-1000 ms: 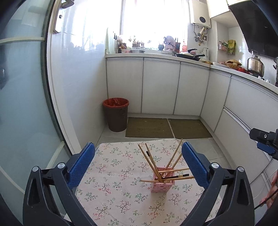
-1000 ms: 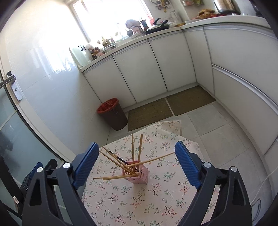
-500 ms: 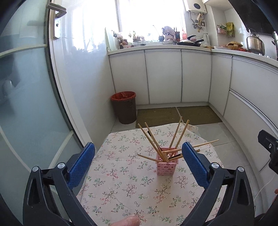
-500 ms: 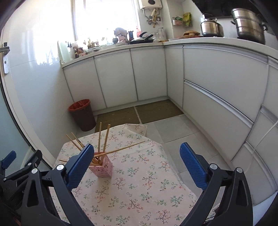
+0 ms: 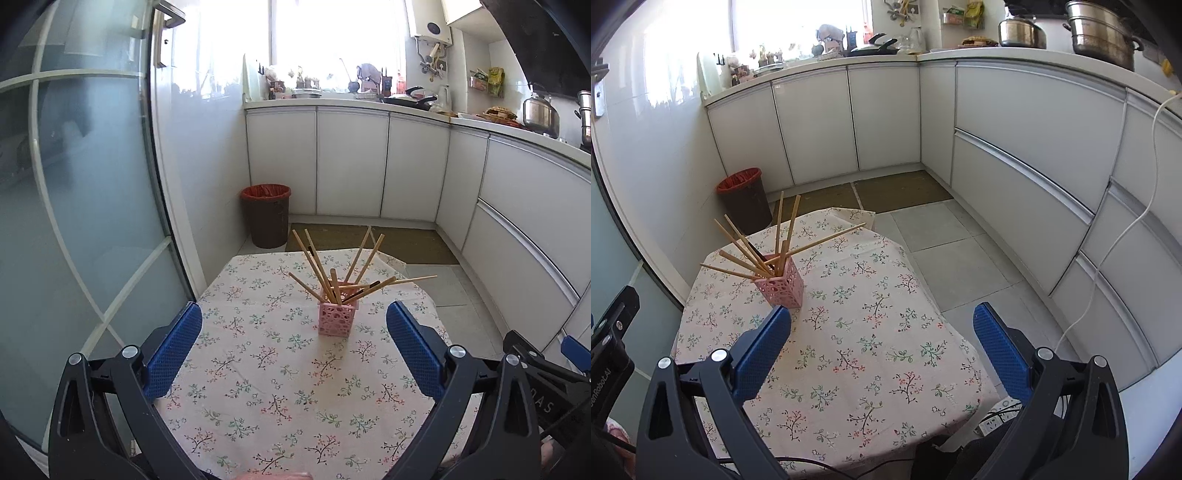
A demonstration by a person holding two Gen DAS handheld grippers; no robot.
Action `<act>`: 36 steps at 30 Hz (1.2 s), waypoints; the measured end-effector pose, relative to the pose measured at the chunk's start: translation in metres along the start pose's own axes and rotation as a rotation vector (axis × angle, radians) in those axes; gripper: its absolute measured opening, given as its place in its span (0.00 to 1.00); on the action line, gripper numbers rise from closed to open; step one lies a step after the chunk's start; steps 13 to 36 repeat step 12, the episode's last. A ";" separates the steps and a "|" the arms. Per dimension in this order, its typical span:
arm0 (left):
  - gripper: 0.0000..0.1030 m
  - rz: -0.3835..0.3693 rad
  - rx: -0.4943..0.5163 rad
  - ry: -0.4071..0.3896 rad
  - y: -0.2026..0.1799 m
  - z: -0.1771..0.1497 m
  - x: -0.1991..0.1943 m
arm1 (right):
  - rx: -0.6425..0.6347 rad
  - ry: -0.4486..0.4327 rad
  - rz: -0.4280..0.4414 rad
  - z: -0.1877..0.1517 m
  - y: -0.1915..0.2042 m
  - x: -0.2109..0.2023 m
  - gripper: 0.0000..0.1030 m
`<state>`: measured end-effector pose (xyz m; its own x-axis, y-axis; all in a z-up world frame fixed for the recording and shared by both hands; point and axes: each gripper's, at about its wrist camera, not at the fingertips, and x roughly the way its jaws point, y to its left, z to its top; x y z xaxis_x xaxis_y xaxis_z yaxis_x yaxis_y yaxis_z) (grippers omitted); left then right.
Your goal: Organize utensils
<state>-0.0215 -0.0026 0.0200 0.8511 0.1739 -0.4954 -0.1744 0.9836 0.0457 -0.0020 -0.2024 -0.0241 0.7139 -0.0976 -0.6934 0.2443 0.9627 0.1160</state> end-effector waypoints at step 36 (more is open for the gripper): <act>0.93 0.025 0.000 -0.020 -0.004 -0.004 -0.021 | -0.012 -0.119 -0.025 -0.006 0.000 -0.034 0.93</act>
